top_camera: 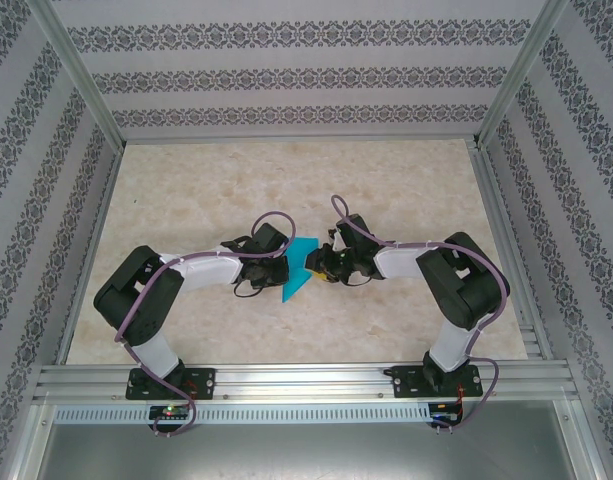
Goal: Fold a paper plane with a square sheet of paper (pick it up from the middle)
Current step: Fourth fold the wing at the center of the table.
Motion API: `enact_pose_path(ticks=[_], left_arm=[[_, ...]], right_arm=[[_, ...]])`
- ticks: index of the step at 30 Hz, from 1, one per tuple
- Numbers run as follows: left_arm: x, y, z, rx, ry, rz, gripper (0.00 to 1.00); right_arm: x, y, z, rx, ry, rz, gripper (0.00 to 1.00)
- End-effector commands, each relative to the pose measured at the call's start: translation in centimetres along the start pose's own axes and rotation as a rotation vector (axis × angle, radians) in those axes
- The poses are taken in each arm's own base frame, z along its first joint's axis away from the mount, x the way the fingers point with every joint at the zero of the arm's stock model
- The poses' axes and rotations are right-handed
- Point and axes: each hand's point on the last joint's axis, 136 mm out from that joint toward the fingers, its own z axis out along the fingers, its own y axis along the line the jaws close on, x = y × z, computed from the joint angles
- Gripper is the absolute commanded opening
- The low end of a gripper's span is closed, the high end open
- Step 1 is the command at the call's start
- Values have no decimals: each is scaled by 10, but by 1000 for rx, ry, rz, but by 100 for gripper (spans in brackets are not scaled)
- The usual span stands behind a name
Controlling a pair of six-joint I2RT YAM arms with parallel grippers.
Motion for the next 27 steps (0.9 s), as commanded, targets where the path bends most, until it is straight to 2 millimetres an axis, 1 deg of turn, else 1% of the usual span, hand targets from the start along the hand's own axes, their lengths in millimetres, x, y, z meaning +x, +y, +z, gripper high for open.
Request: enact_pose_path(ticks=[1, 4, 7, 9, 11, 12, 14, 17, 18, 19, 21, 23, 26, 27], left_arm=[[3, 3, 4, -29, 17, 14, 8], [3, 2, 4, -25, 17, 16, 8], [4, 3, 3, -27, 16, 18, 8], [4, 4, 1, -27, 14, 15, 8], [3, 3, 0, -24, 11, 17, 9], [3, 3, -1, -24, 10, 17, 9], [2, 2, -4, -20, 3, 19, 9], [-4, -3, -12, -13, -18, 32, 11], [-5, -3, -16, -16, -26, 37, 12], [-8, -5, -21, -17, -38, 45, 15], [-14, -8, -31, -18, -66, 65, 23], [-22, -12, -44, -13, -107, 90, 38], [-34, -21, -59, 15, -164, 133, 52], [-38, -24, -63, 26, -181, 148, 55]], right_arm=[[-4, 18, -3, -79, -23, -6, 33], [-4, 23, -4, -102, -20, -31, 33], [1, 24, 1, -124, 9, -48, 30], [4, 21, 4, -127, 23, -51, 29], [7, 19, 7, -124, 34, -56, 24], [7, 17, 8, -121, 36, -56, 22], [6, 15, 11, -115, 41, -55, 16], [4, 11, 13, -95, 32, -49, 8], [2, 11, 12, -84, 24, -48, 6], [0, 11, 10, -72, 12, -51, 4], [-5, 14, 4, -57, -23, -57, 3], [-13, 20, -6, -31, -74, -64, 2], [-21, 29, -24, 21, -155, -81, 1], [-23, 33, -30, 35, -183, -87, 1]])
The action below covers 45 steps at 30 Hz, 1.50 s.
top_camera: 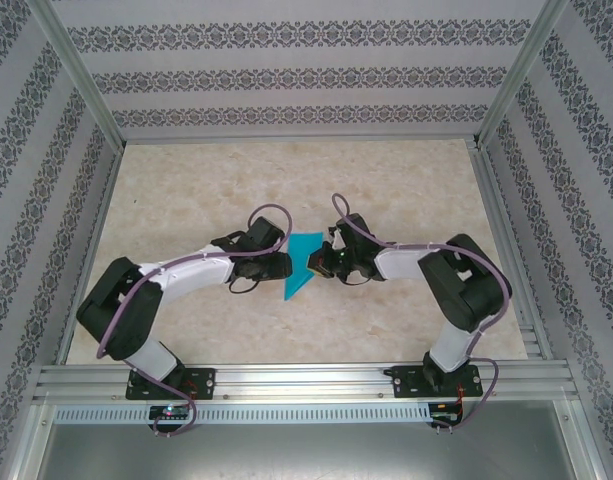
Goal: Fold a paper plane with a square sheet of paper (pick it up from the middle)
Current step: Fourth fold the wing at the center of the table.
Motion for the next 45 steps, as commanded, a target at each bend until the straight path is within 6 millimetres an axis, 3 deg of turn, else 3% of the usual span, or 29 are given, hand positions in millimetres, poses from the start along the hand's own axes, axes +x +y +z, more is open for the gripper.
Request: enact_pose_path(ticks=[1, 7, 14, 22, 32, 38, 45], left_arm=[[-25, -14, -24, 31, -102, 83, 59], [-47, -32, -44, 101, -205, 191, 71], [-53, -24, -37, 122, -254, 301, 78], [-37, -38, -28, 256, -340, 532, 75], [-22, -48, -7, 264, -409, 796, 71], [-9, -62, 16, 266, -389, 926, 60], [-14, -65, 24, 268, -462, 965, 47]], right_arm=[[-22, 27, -27, 53, -153, -72, 1], [-32, 42, -39, 115, -236, -16, 2], [-43, 28, -21, 176, -248, 93, 2], [-44, 4, -12, 237, -232, 202, 3], [-45, -2, -13, 238, -244, 339, 5], [-48, -4, -16, 239, -247, 373, 5], [-48, -1, -16, 220, -227, 388, 6]])
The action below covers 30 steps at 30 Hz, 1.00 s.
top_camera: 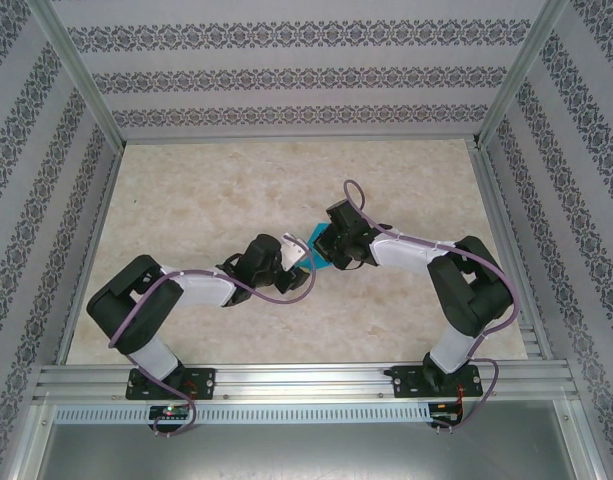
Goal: Fold a paper plane with a square sheet of paper (pick it up from the middle)
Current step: Fourth fold the wing at the center of the table.
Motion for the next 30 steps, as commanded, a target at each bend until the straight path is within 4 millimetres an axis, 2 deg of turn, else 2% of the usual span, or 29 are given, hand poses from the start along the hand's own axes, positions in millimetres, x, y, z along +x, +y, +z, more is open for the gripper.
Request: enact_pose_path(ticks=[1, 6, 12, 15, 18, 21, 25, 30], left_arm=[[-19, -3, 5, -1, -104, 76, 46], [-9, 2, 12, -29, -101, 70, 36], [-5, 3, 12, -39, -125, 43, 32], [-4, 3, 12, -39, -130, 43, 28], [-2, 1, 13, -25, -127, 44, 24], [-2, -2, 14, -11, -125, 45, 20], [1, -5, 17, 11, -110, 46, 18], [2, -10, 21, 44, -102, 31, 17]], right_arm=[[-2, 8, -1, -14, 13, 32, 6], [-3, 11, -3, -30, 32, 46, 8], [-4, 9, -2, -29, 41, 65, 11], [-4, 9, -3, -30, 44, 66, 16], [-4, 9, -3, -33, 52, 55, 28], [-5, 9, -4, -40, 60, 38, 33], [-3, 7, -2, -46, 82, 34, 31], [1, 5, 3, -49, 115, 32, 20]])
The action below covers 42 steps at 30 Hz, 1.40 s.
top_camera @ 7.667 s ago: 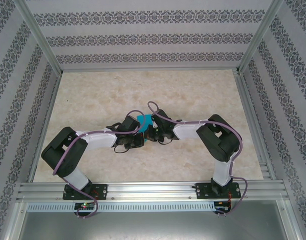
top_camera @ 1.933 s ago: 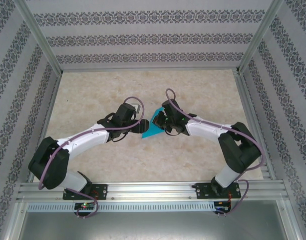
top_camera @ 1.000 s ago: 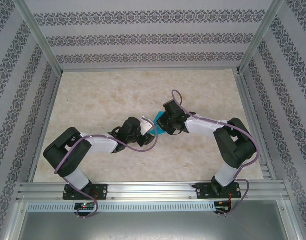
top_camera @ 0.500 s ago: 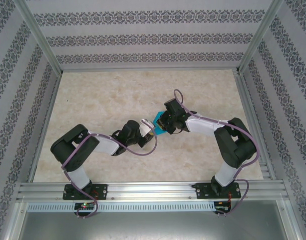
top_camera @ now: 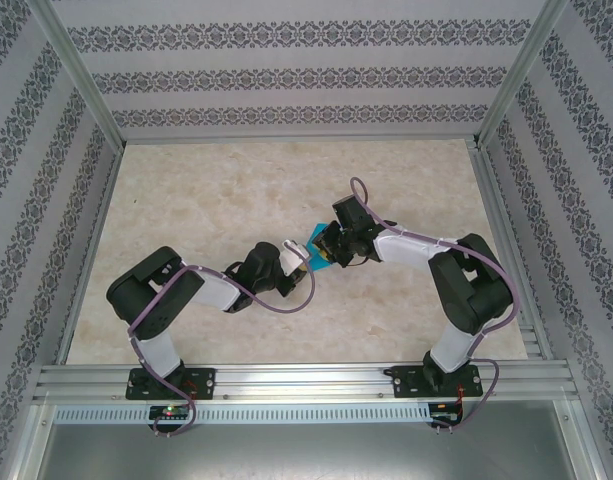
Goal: Fold a paper plane with a square sheet of paper (pick it up from the middle)
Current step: Fourth fold the wing at the center of the table.
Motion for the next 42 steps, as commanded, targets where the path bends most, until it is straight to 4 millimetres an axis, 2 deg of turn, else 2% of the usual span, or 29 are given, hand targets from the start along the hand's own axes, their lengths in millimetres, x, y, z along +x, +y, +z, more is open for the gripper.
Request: enact_pose_path(ticks=[1, 6, 11, 13, 18, 21, 26, 30, 39, 42], left_arm=[[-15, -10, 4, 45, -47, -9, 18], [-19, -11, 7, 60, -61, -21, 22], [-22, -10, 10, 54, -69, -27, 21], [-21, -10, 11, 56, -64, -34, 17], [-18, -16, 9, 92, -31, -107, 12], [-19, -24, 9, 143, 6, -202, 11], [-15, -28, 9, 166, 45, -364, 9], [-19, -30, 8, 181, 41, -475, 8], [-28, -33, 9, 213, 47, -642, 6], [-32, -35, 10, 243, 49, -689, 7]], right_arm=[[1, 2, 4, -14, 29, -9, 17], [1, 1, 3, -15, 26, -4, 13], [2, 2, 1, -22, 32, -3, 14], [1, 1, 0, -23, 31, -9, 19], [-14, 11, -18, -80, -2, -141, 46], [-23, 13, -32, -135, -19, -236, 52], [-28, 12, -53, -226, -42, -354, 54], [-23, 4, -60, -245, -45, -422, 53], [-7, -18, -47, -276, 14, -453, 48], [-4, -17, -44, -282, 31, -471, 47]])
